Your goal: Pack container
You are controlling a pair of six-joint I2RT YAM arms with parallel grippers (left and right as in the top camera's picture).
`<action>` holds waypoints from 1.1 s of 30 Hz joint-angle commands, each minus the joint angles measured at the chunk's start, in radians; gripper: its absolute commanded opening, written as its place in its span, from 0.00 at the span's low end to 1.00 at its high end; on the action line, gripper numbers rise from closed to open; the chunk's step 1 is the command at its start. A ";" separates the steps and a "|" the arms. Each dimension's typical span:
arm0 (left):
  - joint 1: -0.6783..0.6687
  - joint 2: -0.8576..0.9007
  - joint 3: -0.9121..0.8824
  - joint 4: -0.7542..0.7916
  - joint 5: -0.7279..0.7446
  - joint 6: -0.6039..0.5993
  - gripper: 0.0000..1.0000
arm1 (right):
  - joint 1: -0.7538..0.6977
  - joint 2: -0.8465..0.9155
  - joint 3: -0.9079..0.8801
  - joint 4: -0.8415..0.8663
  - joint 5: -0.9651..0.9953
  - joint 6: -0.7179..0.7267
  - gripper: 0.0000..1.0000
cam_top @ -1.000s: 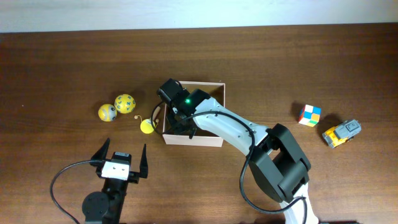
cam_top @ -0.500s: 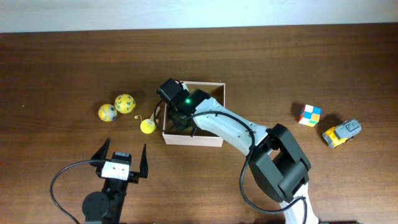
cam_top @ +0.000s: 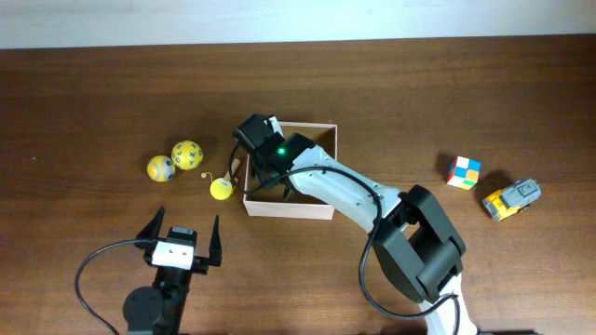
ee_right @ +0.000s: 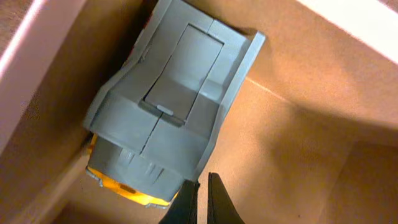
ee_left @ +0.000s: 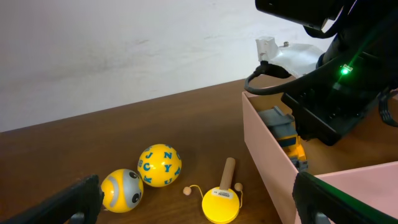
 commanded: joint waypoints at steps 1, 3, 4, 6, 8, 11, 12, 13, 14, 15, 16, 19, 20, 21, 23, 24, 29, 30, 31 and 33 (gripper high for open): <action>0.003 -0.008 -0.008 0.002 -0.004 0.013 0.99 | -0.004 -0.003 0.015 0.013 0.016 -0.011 0.04; 0.003 -0.008 -0.008 0.002 -0.004 0.013 0.99 | -0.004 -0.003 0.015 0.017 0.005 -0.026 0.04; 0.003 -0.008 -0.008 0.002 -0.004 0.013 0.99 | -0.004 -0.003 0.015 0.019 0.004 -0.026 0.04; 0.003 -0.008 -0.008 0.002 -0.004 0.013 0.99 | -0.004 -0.003 0.015 0.022 0.005 -0.029 0.04; 0.003 -0.008 -0.008 0.002 -0.004 0.013 0.99 | -0.004 -0.003 0.015 0.023 0.004 -0.033 0.04; 0.003 -0.008 -0.008 0.002 -0.004 0.013 0.99 | -0.004 -0.003 0.015 0.024 0.004 -0.033 0.04; 0.003 -0.008 -0.008 0.002 -0.004 0.013 0.99 | -0.004 -0.003 0.015 0.023 0.005 -0.034 0.04; 0.003 -0.008 -0.008 0.002 -0.004 0.013 0.99 | -0.004 -0.003 0.015 0.021 0.005 -0.036 0.04; 0.003 -0.008 -0.008 0.002 -0.004 0.013 0.99 | -0.004 -0.003 0.015 0.016 0.011 -0.036 0.04; 0.003 -0.008 -0.008 0.002 -0.004 0.013 0.99 | -0.006 -0.003 0.015 0.010 0.026 -0.036 0.04; 0.003 -0.008 -0.008 0.002 -0.004 0.013 0.99 | -0.009 -0.003 0.015 0.000 0.041 -0.035 0.04; 0.003 -0.008 -0.008 0.002 -0.004 0.013 0.99 | -0.030 -0.003 0.015 -0.029 0.063 -0.035 0.04; 0.003 -0.008 -0.008 0.002 -0.004 0.013 0.99 | -0.038 -0.003 0.015 -0.037 0.060 -0.035 0.04; 0.003 -0.008 -0.008 0.002 -0.004 0.013 0.99 | -0.045 -0.003 0.016 -0.044 0.061 -0.035 0.04; 0.003 -0.008 -0.008 0.002 -0.004 0.013 0.99 | -0.056 -0.010 0.018 -0.057 0.060 -0.035 0.04; 0.003 -0.008 -0.008 0.002 -0.004 0.013 0.99 | -0.061 -0.016 0.023 -0.067 0.061 -0.036 0.04; 0.003 -0.008 -0.008 0.002 -0.004 0.013 0.99 | -0.063 -0.059 0.080 -0.122 0.061 -0.055 0.05; 0.003 -0.008 -0.008 0.002 -0.004 0.013 0.99 | -0.061 -0.068 0.094 -0.137 0.061 -0.054 0.08; 0.003 -0.008 -0.008 0.002 -0.004 0.013 0.99 | -0.061 -0.079 0.113 -0.158 0.060 -0.054 0.12; 0.003 -0.008 -0.008 0.002 -0.004 0.013 0.99 | -0.062 -0.102 0.161 -0.216 0.060 -0.050 0.30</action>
